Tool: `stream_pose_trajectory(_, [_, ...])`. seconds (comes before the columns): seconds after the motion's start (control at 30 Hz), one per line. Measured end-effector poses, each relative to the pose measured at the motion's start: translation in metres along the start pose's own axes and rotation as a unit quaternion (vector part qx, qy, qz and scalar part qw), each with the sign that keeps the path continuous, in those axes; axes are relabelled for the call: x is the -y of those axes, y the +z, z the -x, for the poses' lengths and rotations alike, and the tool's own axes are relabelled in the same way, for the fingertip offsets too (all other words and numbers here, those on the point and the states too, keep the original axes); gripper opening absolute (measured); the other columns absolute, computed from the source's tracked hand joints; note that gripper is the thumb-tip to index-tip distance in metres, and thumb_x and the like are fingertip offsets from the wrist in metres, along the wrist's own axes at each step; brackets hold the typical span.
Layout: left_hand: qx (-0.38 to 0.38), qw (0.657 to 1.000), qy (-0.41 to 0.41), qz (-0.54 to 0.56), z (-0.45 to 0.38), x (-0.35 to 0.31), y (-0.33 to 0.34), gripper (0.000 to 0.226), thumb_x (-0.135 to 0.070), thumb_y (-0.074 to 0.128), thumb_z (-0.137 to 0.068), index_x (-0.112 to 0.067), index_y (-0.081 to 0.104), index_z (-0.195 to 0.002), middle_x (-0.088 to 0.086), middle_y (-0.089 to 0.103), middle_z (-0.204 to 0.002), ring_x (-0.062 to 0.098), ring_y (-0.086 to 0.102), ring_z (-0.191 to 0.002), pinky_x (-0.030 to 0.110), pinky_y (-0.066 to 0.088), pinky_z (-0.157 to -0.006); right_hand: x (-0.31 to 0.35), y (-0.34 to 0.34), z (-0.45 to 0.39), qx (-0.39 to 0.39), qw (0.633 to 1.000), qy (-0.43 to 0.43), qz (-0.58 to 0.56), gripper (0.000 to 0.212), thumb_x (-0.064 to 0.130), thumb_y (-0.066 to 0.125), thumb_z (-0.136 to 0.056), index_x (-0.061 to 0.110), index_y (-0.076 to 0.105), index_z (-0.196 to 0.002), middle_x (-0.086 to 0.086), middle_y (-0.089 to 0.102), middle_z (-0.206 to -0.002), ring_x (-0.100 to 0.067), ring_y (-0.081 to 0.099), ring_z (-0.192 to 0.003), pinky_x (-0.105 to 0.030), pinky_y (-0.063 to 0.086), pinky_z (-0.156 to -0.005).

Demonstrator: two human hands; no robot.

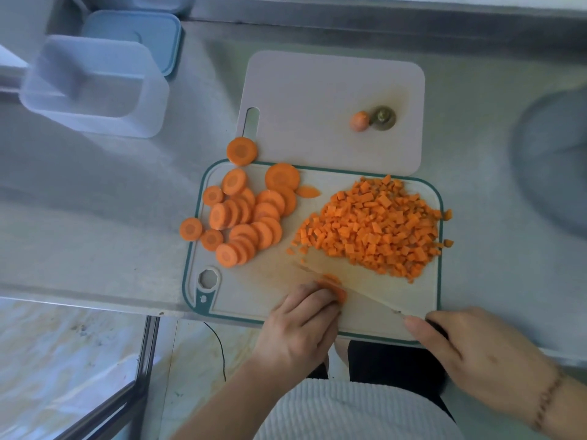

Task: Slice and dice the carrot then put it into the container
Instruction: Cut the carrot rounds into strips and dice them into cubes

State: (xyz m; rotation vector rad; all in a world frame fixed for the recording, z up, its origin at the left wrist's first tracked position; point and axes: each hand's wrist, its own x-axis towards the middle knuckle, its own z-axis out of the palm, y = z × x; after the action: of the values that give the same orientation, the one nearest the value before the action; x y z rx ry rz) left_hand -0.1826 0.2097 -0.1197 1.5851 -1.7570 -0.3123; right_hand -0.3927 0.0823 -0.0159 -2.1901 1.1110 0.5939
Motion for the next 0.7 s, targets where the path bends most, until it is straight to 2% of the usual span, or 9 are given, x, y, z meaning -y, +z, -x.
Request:
stream_pose_trajectory(0.1, [-0.008,1.000,0.004,-0.009,0.002,0.002,0.001,0.008,-0.002,0.076,-0.088,0.000,0.078,-0.096,0.008,0.073,-0.107,0.028,0.068,-0.100,0.038,0.056,-0.087,-0.006,0.006,0.012,0.016,1.000,0.015,-0.021,0.101,0.092,-0.020,-0.057,0.021,0.052,-0.063,0.000,0.055,-0.057,-0.008,0.055,-0.057,-0.023,0.040,-0.052])
stream_pose_trajectory(0.23, [-0.014,1.000,0.000,0.001,0.002,0.001,0.003,0.007,-0.001,0.077,-0.087,0.000,0.078,-0.094,0.008,0.074,-0.106,0.027,0.069,-0.098,0.037,0.056,-0.086,-0.002,0.009,0.011,0.034,0.999,0.031,0.009,0.109,0.089,-0.031,-0.050,0.023,0.054,-0.069,0.001,0.056,-0.061,-0.008,0.054,-0.059,-0.023,0.039,-0.052])
stream_pose_trajectory(0.3, [-0.014,1.000,-0.002,0.004,0.001,0.001,0.003,0.007,-0.001,0.078,-0.085,0.000,0.078,-0.092,0.008,0.074,-0.104,0.027,0.068,-0.098,0.036,0.056,-0.086,0.002,0.007,0.005,0.034,0.999,0.035,0.013,0.103,0.086,-0.029,-0.053,0.022,0.051,-0.066,0.001,0.055,-0.061,-0.008,0.053,-0.056,-0.022,0.037,-0.049])
stream_pose_trajectory(0.43, [-0.018,1.000,0.004,0.010,-0.002,0.002,0.001,0.006,-0.002,0.077,-0.087,0.001,0.078,-0.092,0.009,0.074,-0.102,0.028,0.069,-0.097,0.037,0.057,-0.085,0.016,0.006,-0.005,0.018,0.999,0.021,0.023,0.088,0.079,-0.020,-0.069,0.023,0.048,-0.066,0.002,0.052,-0.061,-0.008,0.052,-0.058,-0.025,0.045,-0.057])
stream_pose_trajectory(0.53, [-0.004,1.000,0.006,0.004,0.000,0.001,-0.001,0.008,-0.002,0.074,-0.090,0.001,0.078,-0.097,0.009,0.073,-0.106,0.030,0.068,-0.102,0.038,0.056,-0.089,0.016,0.012,0.003,-0.003,1.000,0.008,0.000,0.083,0.078,-0.012,-0.076,0.022,0.047,-0.062,0.001,0.050,-0.056,-0.011,0.051,-0.054,-0.027,0.044,-0.056])
stream_pose_trajectory(0.7, [0.004,1.000,0.010,-0.017,0.007,0.001,-0.003,0.009,0.000,0.071,-0.091,0.002,0.077,-0.097,0.009,0.073,-0.108,0.028,0.064,-0.104,0.037,0.055,-0.089,0.005,0.013,0.022,0.022,0.999,0.035,-0.027,0.080,0.079,-0.003,-0.078,0.021,0.050,-0.063,-0.001,0.058,-0.059,-0.012,0.057,-0.059,-0.027,0.046,-0.057])
